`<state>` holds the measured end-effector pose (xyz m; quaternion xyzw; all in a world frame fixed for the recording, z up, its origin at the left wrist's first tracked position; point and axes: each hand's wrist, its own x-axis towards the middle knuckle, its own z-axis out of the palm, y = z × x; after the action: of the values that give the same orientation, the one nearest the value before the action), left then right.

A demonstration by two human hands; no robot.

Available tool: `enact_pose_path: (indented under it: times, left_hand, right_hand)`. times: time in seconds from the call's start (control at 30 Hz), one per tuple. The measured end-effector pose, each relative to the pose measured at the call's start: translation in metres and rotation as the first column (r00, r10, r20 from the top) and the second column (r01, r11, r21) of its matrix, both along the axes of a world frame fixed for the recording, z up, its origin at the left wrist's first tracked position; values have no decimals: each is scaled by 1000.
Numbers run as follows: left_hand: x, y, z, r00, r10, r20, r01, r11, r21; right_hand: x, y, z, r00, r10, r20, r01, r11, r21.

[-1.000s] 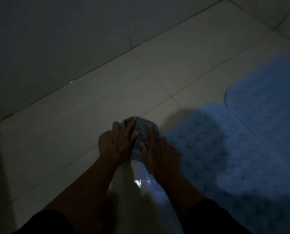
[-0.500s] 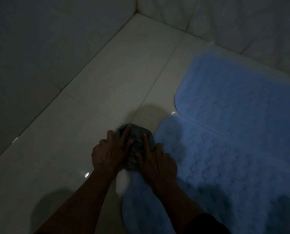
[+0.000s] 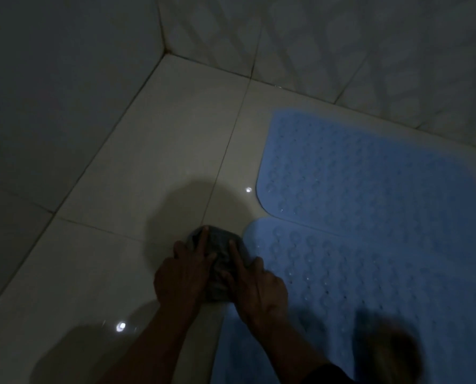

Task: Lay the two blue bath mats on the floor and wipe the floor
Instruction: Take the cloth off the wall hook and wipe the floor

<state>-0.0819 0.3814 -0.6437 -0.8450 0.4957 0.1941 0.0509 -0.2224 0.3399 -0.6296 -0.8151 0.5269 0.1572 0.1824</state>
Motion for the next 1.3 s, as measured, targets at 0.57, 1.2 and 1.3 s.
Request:
enact_pose_path:
  times: [0.57, 1.2, 1.3]
  left_hand:
    - [-6, -139, 4, 986, 165, -33, -166, 986, -26]
    - [17, -294, 8, 984, 99, 150, -113, 990, 90]
    - [18, -314, 10, 981, 110, 162, -133, 982, 135]
  right_hand:
    - [5, -155, -27, 978, 202, 50, -152, 856, -494]
    - [26, -307, -21, 974, 158, 162, -107, 952, -287]
    - [30, -324, -25, 971, 134, 197, -103, 981, -162]
